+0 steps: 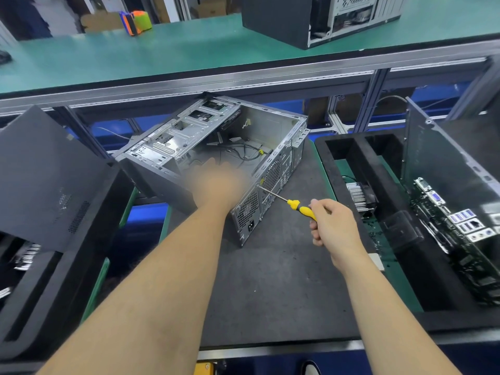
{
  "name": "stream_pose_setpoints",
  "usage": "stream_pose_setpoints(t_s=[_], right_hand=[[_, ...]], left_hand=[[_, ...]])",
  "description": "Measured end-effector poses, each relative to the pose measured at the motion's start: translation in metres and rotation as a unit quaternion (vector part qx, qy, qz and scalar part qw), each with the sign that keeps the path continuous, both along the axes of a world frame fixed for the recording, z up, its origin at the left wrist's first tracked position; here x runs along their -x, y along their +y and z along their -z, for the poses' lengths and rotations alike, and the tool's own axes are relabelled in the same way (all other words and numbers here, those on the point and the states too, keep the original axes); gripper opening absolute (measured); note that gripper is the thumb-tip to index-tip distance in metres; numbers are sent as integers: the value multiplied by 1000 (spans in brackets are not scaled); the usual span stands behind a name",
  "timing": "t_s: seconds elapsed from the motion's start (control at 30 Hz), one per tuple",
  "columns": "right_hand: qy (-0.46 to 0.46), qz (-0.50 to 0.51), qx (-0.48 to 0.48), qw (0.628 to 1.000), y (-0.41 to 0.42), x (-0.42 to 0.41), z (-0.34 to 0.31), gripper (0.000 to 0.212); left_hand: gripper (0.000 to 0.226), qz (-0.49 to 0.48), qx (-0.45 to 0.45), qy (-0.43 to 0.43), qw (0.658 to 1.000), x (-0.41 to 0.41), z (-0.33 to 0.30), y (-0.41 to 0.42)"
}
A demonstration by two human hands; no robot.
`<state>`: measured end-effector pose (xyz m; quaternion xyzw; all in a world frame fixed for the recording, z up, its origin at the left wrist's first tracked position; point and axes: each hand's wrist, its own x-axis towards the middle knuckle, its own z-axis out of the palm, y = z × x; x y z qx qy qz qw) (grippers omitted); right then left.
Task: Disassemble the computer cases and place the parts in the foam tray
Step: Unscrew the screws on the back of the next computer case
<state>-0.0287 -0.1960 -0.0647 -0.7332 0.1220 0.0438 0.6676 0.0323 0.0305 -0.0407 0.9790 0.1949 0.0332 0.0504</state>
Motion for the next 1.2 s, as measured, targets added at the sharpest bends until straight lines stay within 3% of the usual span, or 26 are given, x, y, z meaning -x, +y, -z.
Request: stream_pose_setpoints(t_s=[0.13, 0.23, 0.33, 0.43, 0.47, 0.53, 0.6, 0.67, 0.73, 0.77, 0.83, 0.9, 0.93, 0.97, 1.03, 1.13, 1.2], right_hand=[[-75, 18, 23, 997, 0, 2, -2, 9], [-89, 16, -17, 996, 0, 3, -2, 22], [-69, -4, -69, 995, -1, 1, 0, 27], [1, -14, -70, 997, -3, -5, -4, 9], [26, -15, -60, 998, -3, -8, -4, 18], [39, -14, -33, 999, -3, -10, -5, 29], [6, -8, -19, 1000, -3, -9, -5, 25], [-31, 3, -7, 999, -3, -9, -7, 18], [-60, 11, 7, 998, -3, -9, -9, 13], [-73, 13, 5, 997, -3, -9, -9, 11], [-92, 13, -7, 996, -3, -9, -10, 11], [-102, 5, -5, 995, -4, -8, -9, 18], [-104, -1, -5, 995, -4, -7, -8, 22], [-103, -6, -13, 995, -4, -6, -8, 26], [-97, -14, -23, 995, -4, -4, -5, 29], [-61, -13, -19, 998, -3, -5, -3, 10], [-15, -10, -4, 1000, -3, -6, -3, 20]], left_hand=[[53, 2, -3, 1, 1000, 0, 0, 0], [52, 8, -7, 1, 1000, 0, -1, -1], [48, 21, -5, -8, 1000, 2, -2, -2], [37, 82, -40, -64, 994, 6, -3, -3], [31, 118, -71, -87, 987, 7, -6, -5], [19, 228, -142, -129, 955, 10, -14, -15], [18, 396, -191, -118, 890, 19, -15, -27], [23, 538, -209, -26, 816, 33, -3, -39], [31, 563, -231, 60, 791, 50, 16, -47], [31, 538, -214, 77, 812, 57, 25, -50], [26, 422, -99, 84, 897, 63, 36, -58], [24, 234, 123, 68, 962, 62, 38, -69], [24, 129, 282, 41, 950, 59, 37, -75], [22, 21, 443, 5, 896, 55, 36, -81], [17, -153, 675, -44, 721, 51, 31, -92], [12, -241, 824, -109, 502, 49, 25, -96], [13, -261, 865, -148, 402, 47, 20, -96]])
